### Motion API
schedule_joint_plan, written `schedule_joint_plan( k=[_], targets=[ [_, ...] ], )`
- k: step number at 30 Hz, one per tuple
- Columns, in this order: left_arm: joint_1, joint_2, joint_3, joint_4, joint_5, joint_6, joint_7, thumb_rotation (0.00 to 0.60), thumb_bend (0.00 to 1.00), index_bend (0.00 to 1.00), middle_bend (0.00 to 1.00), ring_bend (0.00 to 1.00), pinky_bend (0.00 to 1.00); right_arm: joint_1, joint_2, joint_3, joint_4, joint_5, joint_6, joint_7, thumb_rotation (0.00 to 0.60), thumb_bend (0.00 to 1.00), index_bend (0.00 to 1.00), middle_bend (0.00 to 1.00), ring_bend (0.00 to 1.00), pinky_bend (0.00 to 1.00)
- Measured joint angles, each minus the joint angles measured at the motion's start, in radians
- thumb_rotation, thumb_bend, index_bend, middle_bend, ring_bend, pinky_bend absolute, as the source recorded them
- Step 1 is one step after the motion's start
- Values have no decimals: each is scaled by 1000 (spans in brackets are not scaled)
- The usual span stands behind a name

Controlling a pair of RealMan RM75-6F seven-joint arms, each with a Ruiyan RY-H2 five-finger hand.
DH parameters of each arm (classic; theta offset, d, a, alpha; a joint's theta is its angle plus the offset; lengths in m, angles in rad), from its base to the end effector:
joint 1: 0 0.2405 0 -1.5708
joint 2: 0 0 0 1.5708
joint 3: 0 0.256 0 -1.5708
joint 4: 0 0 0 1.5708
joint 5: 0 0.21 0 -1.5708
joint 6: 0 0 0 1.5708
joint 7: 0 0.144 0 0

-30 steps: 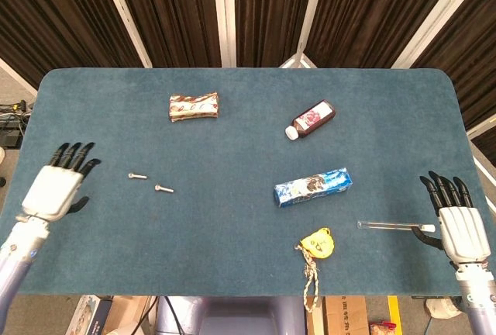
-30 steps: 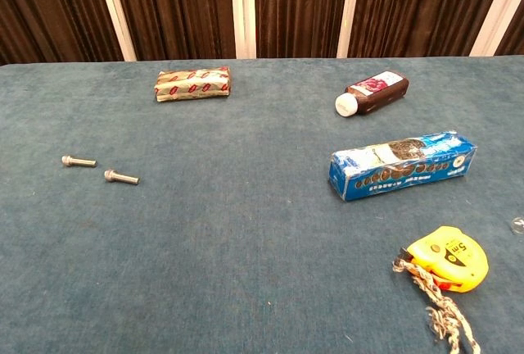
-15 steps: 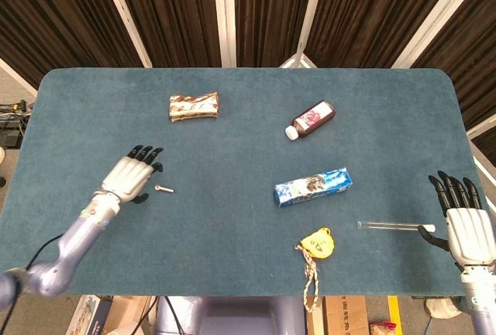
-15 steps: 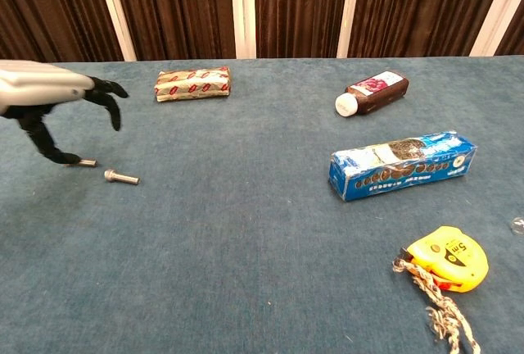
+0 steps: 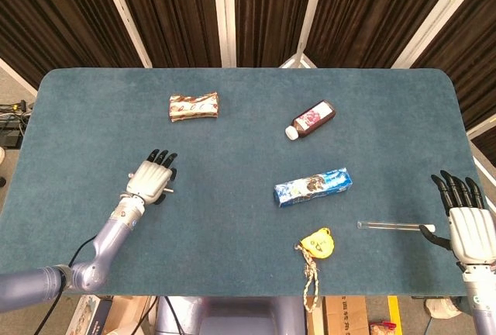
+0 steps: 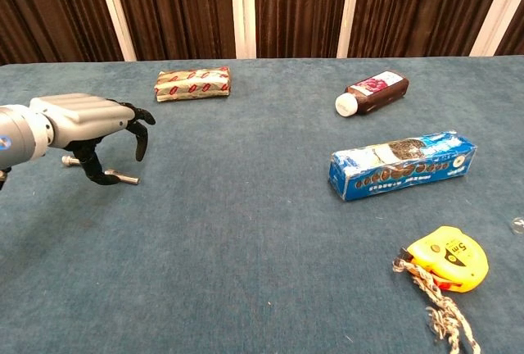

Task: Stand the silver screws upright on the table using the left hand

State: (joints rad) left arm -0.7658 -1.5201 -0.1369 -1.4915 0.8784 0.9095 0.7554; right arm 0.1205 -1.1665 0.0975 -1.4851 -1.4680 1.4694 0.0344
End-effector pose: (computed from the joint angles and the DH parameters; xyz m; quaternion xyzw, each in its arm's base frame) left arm -0.1758 0.3445 -0.0184 -0.7957 -0.3076 -0.2189 0.4736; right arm -0.3260 -0.2042 0.1637 0.5869 -0.3629 0.3932 0.6076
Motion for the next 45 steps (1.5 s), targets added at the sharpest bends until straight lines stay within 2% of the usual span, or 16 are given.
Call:
schedule_joint_plan(
  k=[10, 22, 45],
  targets=[
    [-7, -61, 18, 58, 36, 29, -30, 600, 420, 461, 81, 0, 0, 4, -10, 6, 15, 10, -9, 5, 600, 171, 107, 91, 97, 0],
    [-7, -81, 50, 77, 83, 49, -37, 600, 422, 518, 107, 0, 0, 1, -13, 13, 22, 21, -8, 20, 600, 171, 107, 91, 97, 0],
    [-4, -123, 71, 150, 125, 90, -10, 600, 457, 524, 108, 0, 0, 5, -19, 11, 28, 25, -25, 26, 600, 170, 107, 91, 97, 0]
  ],
)
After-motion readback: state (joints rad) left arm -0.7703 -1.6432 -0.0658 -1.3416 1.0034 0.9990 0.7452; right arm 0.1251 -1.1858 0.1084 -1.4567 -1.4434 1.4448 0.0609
